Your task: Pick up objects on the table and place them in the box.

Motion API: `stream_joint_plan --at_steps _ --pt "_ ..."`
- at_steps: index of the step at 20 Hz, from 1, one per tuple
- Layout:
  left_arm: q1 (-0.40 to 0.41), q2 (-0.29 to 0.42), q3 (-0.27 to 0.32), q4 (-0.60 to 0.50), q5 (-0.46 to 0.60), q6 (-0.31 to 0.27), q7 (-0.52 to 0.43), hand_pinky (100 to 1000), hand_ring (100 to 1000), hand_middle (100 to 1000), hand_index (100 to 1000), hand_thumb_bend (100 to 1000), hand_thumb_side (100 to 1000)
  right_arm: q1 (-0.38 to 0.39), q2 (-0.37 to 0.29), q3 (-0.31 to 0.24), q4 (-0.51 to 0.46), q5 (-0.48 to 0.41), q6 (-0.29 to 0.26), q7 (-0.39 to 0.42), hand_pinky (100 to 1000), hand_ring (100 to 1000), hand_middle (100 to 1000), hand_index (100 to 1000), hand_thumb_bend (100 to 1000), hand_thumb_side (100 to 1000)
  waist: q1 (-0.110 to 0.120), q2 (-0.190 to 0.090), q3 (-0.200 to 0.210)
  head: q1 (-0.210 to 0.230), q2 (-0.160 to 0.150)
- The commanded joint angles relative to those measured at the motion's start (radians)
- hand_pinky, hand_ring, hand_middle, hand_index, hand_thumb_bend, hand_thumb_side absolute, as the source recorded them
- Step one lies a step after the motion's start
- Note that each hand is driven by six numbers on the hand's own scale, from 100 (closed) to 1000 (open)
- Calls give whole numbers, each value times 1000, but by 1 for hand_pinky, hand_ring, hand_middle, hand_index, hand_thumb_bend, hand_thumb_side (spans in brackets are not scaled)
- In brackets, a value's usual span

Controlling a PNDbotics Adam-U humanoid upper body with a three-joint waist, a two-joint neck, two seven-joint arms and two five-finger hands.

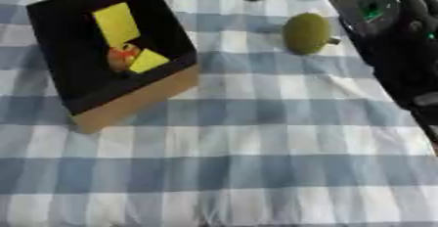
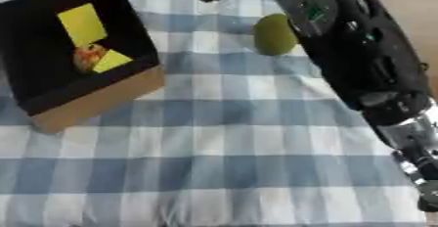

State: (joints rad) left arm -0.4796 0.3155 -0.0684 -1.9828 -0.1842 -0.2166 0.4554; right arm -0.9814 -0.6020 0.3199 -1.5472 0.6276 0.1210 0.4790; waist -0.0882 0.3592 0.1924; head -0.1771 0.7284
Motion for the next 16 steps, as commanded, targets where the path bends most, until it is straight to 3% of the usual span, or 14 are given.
stream_joint_plan --at_steps 1,6,7,8,16 --pt "-2 24 14 -17 -10 2 10 760 847 756 811 463 677 32 -103 -29 -69 -30 17 -12 915 929 754 966 295 118 3 -19 -5 10 -1" --pt "5 28 17 -17 -13 8 17 760 848 757 811 462 680 137 -192 -42 -119 -65 31 -7 916 935 771 971 311 198 8 -18 -14 17 -2" --pt "6 29 16 -17 -14 10 16 760 848 757 811 462 681 154 -204 -39 -123 -67 30 -2 916 937 773 971 455 100 8 -18 -15 17 -3" --pt "7 30 15 -17 -14 11 15 760 849 758 811 461 682 169 -214 -36 -127 -68 29 3 917 938 779 971 324 219 9 -17 -15 17 -5" --pt "8 29 16 -17 -16 15 15 759 849 758 811 459 682 239 -253 -35 -93 -75 18 8 916 941 781 967 345 236 11 -14 -15 20 -10"
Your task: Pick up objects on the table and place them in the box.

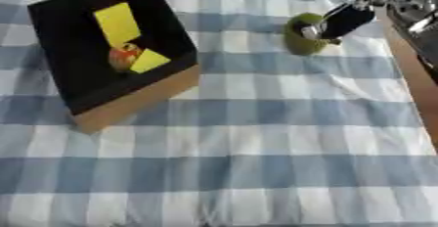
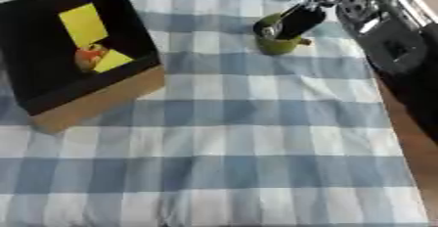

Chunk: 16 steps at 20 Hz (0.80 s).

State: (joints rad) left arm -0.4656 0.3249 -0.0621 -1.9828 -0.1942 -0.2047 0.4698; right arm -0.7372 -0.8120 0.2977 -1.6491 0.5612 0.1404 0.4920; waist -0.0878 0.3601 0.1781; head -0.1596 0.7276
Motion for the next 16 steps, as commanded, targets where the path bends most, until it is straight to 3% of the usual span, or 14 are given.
stream_joint_plan --at_steps 1,16 --pt "-6 20 10 -17 -6 3 1 759 850 758 811 459 683 -1 -45 -13 20 -7 -3 -8 916 941 781 967 346 238 11 -15 -1 3 -9" --pt "-4 16 8 -17 -4 9 -2 758 852 760 811 455 687 -11 -16 -43 225 54 -5 -78 916 942 802 972 404 208 15 -9 1 6 -14"
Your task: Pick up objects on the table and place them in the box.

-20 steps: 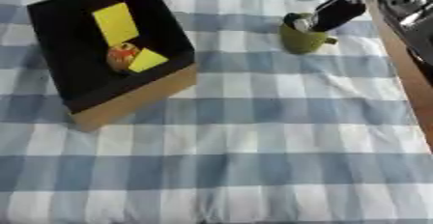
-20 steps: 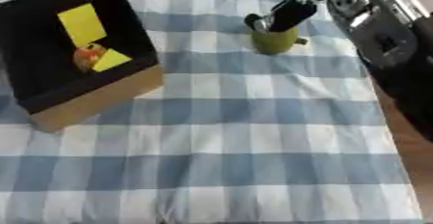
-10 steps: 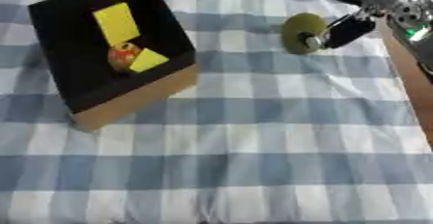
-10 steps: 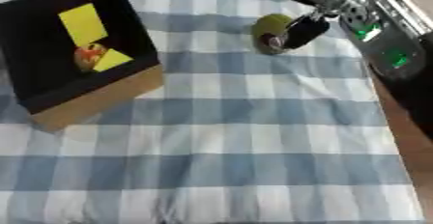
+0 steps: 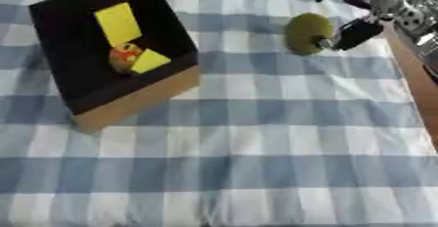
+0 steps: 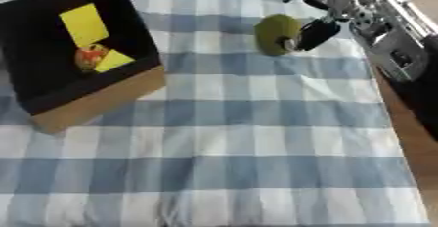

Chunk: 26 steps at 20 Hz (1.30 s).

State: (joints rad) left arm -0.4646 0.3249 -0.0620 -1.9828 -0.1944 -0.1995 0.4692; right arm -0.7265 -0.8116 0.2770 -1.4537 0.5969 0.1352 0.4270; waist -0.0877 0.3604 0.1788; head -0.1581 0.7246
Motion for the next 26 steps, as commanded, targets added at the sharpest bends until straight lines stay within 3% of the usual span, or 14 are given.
stream_joint_plan --at_steps 1,15,18,20,22,23,24,25,26 --pt "-5 16 8 -17 -3 4 -1 758 852 760 811 455 687 -24 -13 -24 46 24 -2 -16 917 944 806 972 408 213 15 -9 1 4 -12" --pt "-7 12 7 -17 1 5 -2 757 854 762 811 451 690 -81 55 -17 190 44 -58 39 921 949 813 970 375 290 19 0 9 3 -13" --pt "-9 11 5 -17 2 5 -3 757 854 762 811 450 690 -97 72 -17 222 52 -62 39 920 947 805 964 381 267 19 1 11 3 -13" --pt "-10 10 6 -17 3 5 -4 757 854 762 811 450 689 -106 83 -17 245 58 -64 40 919 943 755 914 374 139 19 2 12 4 -12" --pt "-11 9 6 -17 3 5 -3 757 854 762 810 448 690 -110 88 -20 257 61 -56 35 912 929 701 865 362 175 19 2 13 5 -11" --pt "-11 9 6 -17 3 5 -3 757 854 762 810 448 690 -112 89 -20 259 62 -49 30 898 899 619 805 289 213 19 2 12 5 -9" --pt "-10 10 6 -17 2 5 -4 757 854 762 809 448 690 -112 90 -20 260 60 -44 24 892 887 601 792 261 217 19 1 12 5 -8" --pt "-11 10 6 -17 2 5 -4 757 853 762 809 449 689 -113 91 -20 261 55 -40 19 865 844 545 744 132 254 19 1 12 6 -7" --pt "-11 10 6 -17 2 4 -4 757 853 762 809 449 689 -113 90 -21 261 50 -33 13 855 825 526 725 100 268 18 1 12 6 -6"
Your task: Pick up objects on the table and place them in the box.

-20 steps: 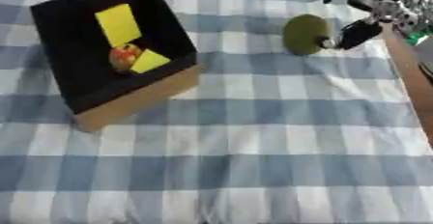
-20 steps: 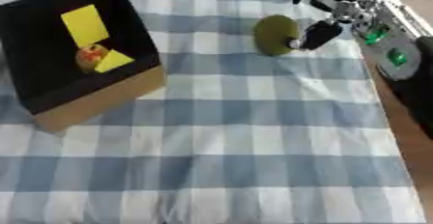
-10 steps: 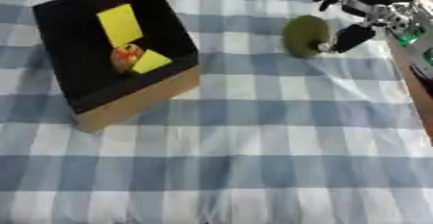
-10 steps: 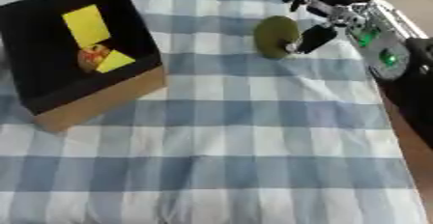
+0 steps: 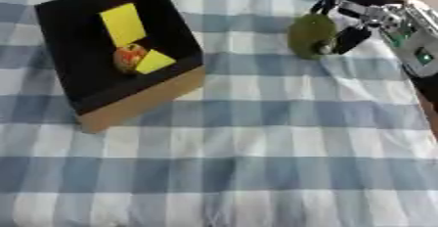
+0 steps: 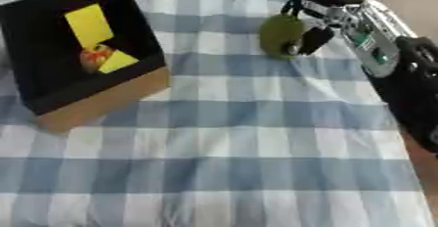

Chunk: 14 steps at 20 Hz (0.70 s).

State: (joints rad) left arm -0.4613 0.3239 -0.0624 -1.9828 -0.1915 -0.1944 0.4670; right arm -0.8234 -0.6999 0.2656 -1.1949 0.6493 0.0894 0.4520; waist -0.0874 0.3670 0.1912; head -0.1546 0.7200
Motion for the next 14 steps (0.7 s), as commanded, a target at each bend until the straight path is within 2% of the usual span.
stream_joint_plan --at_steps 1,4,5,8,10,14 --pt "-14 11 7 -17 -1 -1 -1 757 853 761 809 448 689 -16 -22 -8 2 -6 21 -19 845 800 503 700 100 281 18 -6 -1 3 -1" --pt "-15 12 6 -17 -1 -1 -2 757 853 761 809 448 689 -16 -21 -2 -1 -19 35 -22 815 748 461 649 100 319 18 -8 -1 3 0" --pt "-15 12 6 -17 -1 -1 -2 757 853 761 809 447 688 -16 -21 0 -3 -24 39 -20 804 731 423 599 100 323 17 -9 -1 3 0" --pt "-15 12 7 -17 -1 -1 -2 757 853 761 809 447 688 -16 -22 0 -20 -48 63 -33 770 681 356 536 100 313 17 -10 -2 4 2" --pt "-14 12 6 -17 -1 -1 -3 757 853 761 809 445 689 -14 -26 1 -50 -73 76 -48 746 659 341 529 100 292 16 -11 -2 5 3" --pt "-13 14 6 -17 0 1 -3 757 853 761 809 445 688 -8 -45 9 -121 -83 70 -68 729 643 387 595 100 251 14 -13 -4 6 6"
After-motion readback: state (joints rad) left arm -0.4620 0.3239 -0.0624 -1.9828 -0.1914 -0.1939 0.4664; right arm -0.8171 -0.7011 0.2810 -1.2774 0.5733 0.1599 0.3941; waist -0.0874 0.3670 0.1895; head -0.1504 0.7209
